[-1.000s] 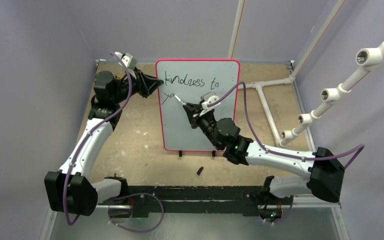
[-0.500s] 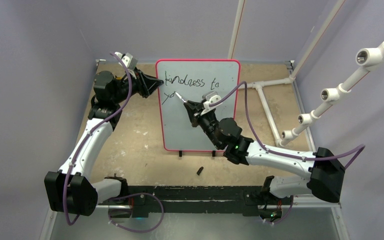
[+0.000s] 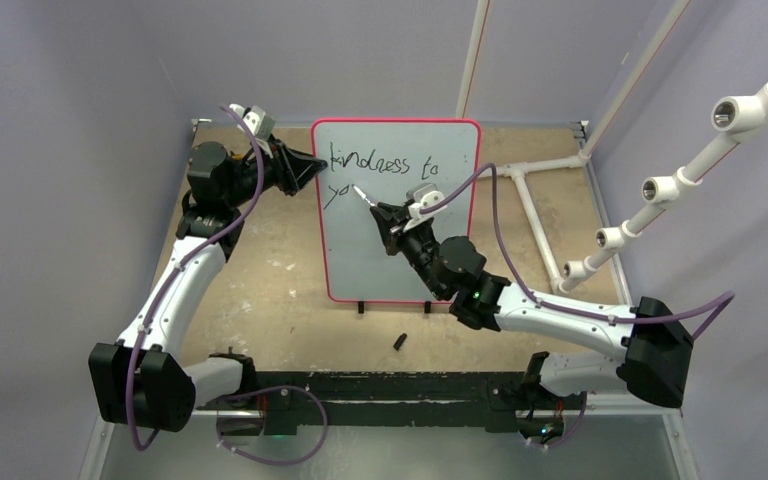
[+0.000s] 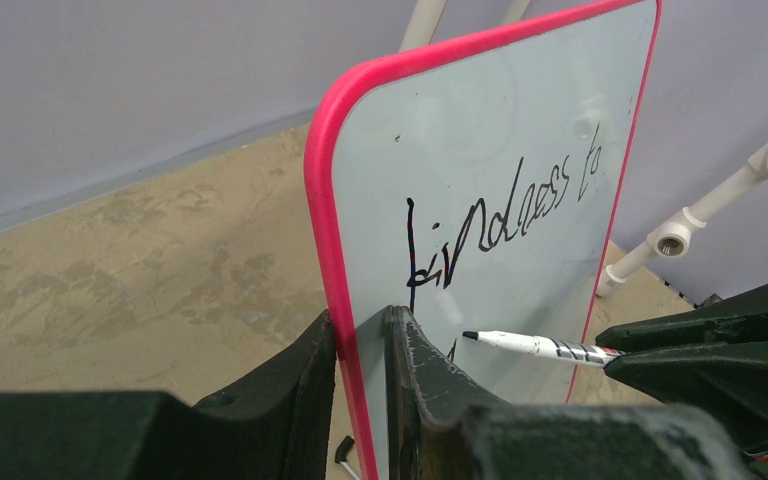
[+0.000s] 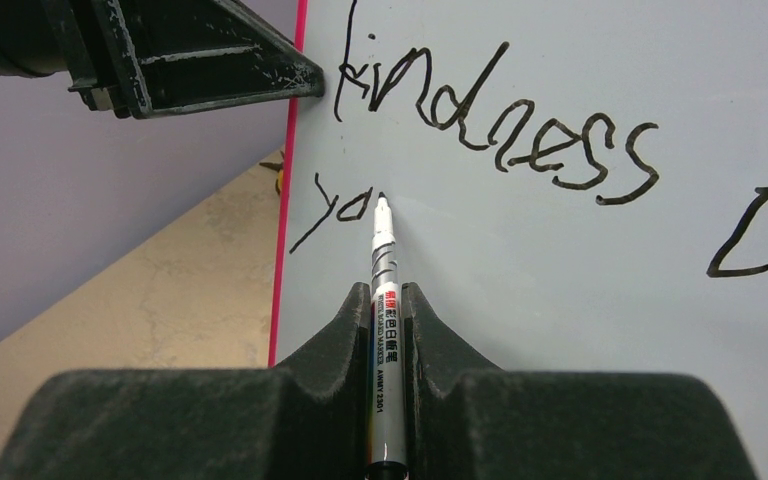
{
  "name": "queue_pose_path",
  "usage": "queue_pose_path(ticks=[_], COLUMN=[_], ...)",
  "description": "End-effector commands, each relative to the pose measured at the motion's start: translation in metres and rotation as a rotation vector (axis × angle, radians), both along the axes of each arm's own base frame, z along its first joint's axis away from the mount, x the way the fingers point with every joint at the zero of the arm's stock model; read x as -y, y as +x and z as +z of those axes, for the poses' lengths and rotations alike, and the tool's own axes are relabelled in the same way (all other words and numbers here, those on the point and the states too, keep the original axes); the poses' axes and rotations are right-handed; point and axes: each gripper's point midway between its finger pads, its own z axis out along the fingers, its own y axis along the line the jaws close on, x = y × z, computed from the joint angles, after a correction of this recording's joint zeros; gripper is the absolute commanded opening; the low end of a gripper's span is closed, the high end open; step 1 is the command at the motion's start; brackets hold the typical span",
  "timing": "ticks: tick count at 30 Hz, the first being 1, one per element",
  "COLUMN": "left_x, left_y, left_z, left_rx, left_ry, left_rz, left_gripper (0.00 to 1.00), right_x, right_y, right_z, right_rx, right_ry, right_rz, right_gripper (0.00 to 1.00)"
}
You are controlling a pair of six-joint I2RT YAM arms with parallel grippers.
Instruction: Write a sentence on the whiteboard
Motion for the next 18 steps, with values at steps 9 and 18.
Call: queue_pose_path(ticks=[9,18], left_x=[0.003,0.003], left_y=[-0.001,-0.001], left_z=[-0.01,-0.009], left_rx=[-0.024,-0.019], left_ry=[0.002,0.001], left_rz=[-0.017,-0.018], left_gripper=[0.0,0.0], right_x=[0.01,0.015], right_y=[0.002,0.001], right_z=[-0.016,-0.023], right_rx=[-0.05,-0.078], right_ry=[-0.013,-0.024], right_rz=[-0.037,-0.049], right_gripper=[0.0,0.0])
